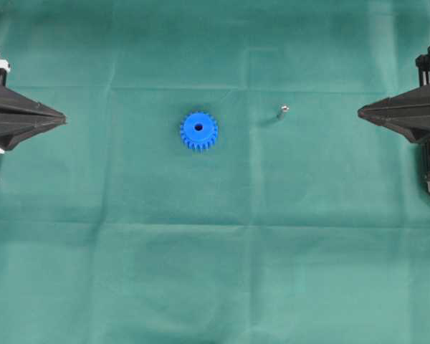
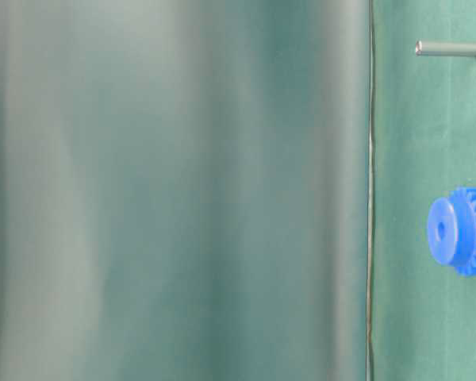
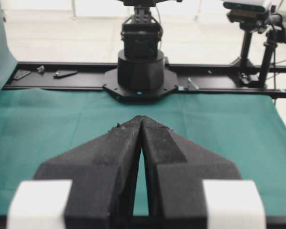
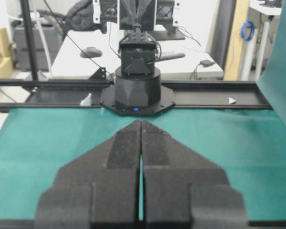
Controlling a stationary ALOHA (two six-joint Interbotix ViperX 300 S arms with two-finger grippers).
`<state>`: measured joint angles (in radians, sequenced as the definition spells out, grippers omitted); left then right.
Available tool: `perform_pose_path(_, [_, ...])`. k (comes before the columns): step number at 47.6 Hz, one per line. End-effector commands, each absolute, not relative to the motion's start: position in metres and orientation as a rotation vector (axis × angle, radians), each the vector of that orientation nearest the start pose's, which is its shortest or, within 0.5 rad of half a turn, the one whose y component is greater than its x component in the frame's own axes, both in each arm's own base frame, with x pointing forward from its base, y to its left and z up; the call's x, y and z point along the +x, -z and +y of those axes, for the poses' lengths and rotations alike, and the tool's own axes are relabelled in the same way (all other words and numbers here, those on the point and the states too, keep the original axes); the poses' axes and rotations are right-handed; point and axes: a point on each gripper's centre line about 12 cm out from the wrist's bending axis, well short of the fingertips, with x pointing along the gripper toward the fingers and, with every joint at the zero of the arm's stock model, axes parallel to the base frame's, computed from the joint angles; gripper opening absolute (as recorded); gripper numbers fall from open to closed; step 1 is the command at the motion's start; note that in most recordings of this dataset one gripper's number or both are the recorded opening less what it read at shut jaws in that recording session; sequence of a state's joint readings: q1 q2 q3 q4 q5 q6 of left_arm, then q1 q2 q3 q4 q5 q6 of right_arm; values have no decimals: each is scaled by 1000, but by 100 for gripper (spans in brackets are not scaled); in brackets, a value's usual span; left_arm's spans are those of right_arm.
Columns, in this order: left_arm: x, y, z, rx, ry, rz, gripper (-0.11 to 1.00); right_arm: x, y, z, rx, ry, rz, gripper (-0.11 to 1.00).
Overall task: Insert the shaft placed at a random location into the center hole of the small gear at another random location.
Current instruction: 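Move the right gripper left toward the silver shaft on the table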
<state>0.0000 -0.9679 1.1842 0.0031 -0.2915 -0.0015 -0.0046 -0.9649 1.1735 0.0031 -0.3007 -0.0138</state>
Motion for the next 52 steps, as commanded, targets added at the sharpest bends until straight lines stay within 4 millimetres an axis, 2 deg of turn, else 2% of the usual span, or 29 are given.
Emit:
perform_pose_path(1, [202,-296,-5,10,28,-68,0,202,-300,-2,-17,9,-95,1])
perform_pose_path(6, [201,-294,-5,8,27,-45,0,203,-303,-2,-17,9,-98,1])
perform_pose_path(14, [199,-296,-5,8,26,-51,0,209,-297,-2,-23,12,-66,1])
perform_pose_path(26, [199,-297,-5,8,28,-55,0,224,-270,-12,-21,53,27,3])
perform_pose_path(31, [199,-297,-5,10,28,-55,0,235,-253,-20,-12,86,82,20])
perform_pose_path(41, [199,-296,-5,8,28,-52,0,255,-209,-44,13,174,198,82])
perform_pose_path(43, [199,-296,-5,10,28,-52,0,258,-199,-48,17,186,215,86])
perform_pose_path(52, [199,-295,-5,10,28,-46,0,268,-162,-59,35,224,289,81])
